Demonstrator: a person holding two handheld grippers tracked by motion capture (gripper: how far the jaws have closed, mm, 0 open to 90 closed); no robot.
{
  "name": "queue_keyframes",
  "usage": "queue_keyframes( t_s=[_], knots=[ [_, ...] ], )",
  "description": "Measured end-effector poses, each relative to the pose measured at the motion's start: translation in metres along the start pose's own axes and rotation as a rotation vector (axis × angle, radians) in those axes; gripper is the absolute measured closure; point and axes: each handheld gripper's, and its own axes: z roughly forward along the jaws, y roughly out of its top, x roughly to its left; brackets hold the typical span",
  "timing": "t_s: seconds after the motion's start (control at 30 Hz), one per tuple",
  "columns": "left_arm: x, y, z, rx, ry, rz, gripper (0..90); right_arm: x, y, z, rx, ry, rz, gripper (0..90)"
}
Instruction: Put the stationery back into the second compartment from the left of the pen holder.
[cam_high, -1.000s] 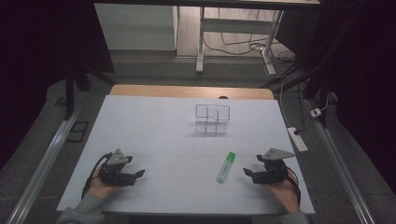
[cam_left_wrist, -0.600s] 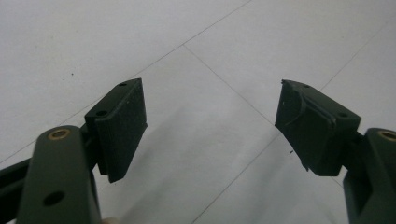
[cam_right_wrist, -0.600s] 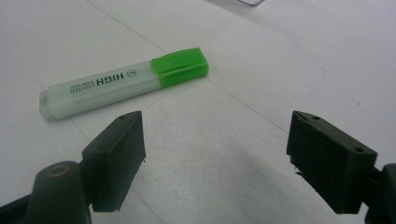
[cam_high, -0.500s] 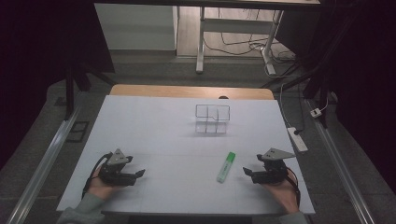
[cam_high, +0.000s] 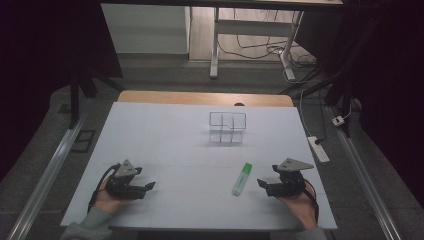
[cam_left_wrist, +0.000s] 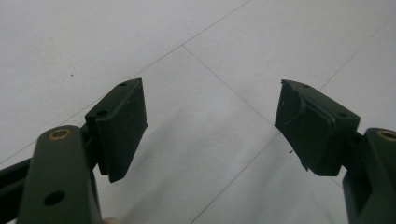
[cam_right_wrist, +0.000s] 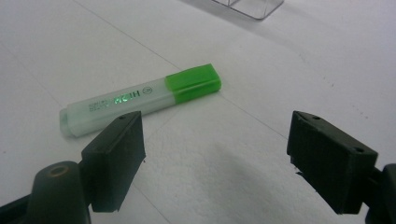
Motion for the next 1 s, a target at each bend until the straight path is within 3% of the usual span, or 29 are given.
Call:
queue_keyframes(
  t_s=[0.17,0.5,0.63,1.0],
  knots=[
    [0.0,0.0,-0.001,-0.009,0.008,-0.006,24.8,0.006,0.002,0.002,-0.007,-0.007,0.008,18.4],
    [-0.001,0.0,-0.001,-0.005,0.009,0.003,24.8,0.011,0.01,0.003,0.031,-0.021,0.063,20.2],
    [-0.002,0.0,-0.001,-0.009,0.006,0.006,24.9,0.017,0.015,0.004,0.031,-0.086,0.076,21.7],
    [-0.003,0.001,0.001,-0.012,-0.003,0.013,25.0,0.023,0.032,0.001,0.063,-0.133,0.172,23.6]
  ],
)
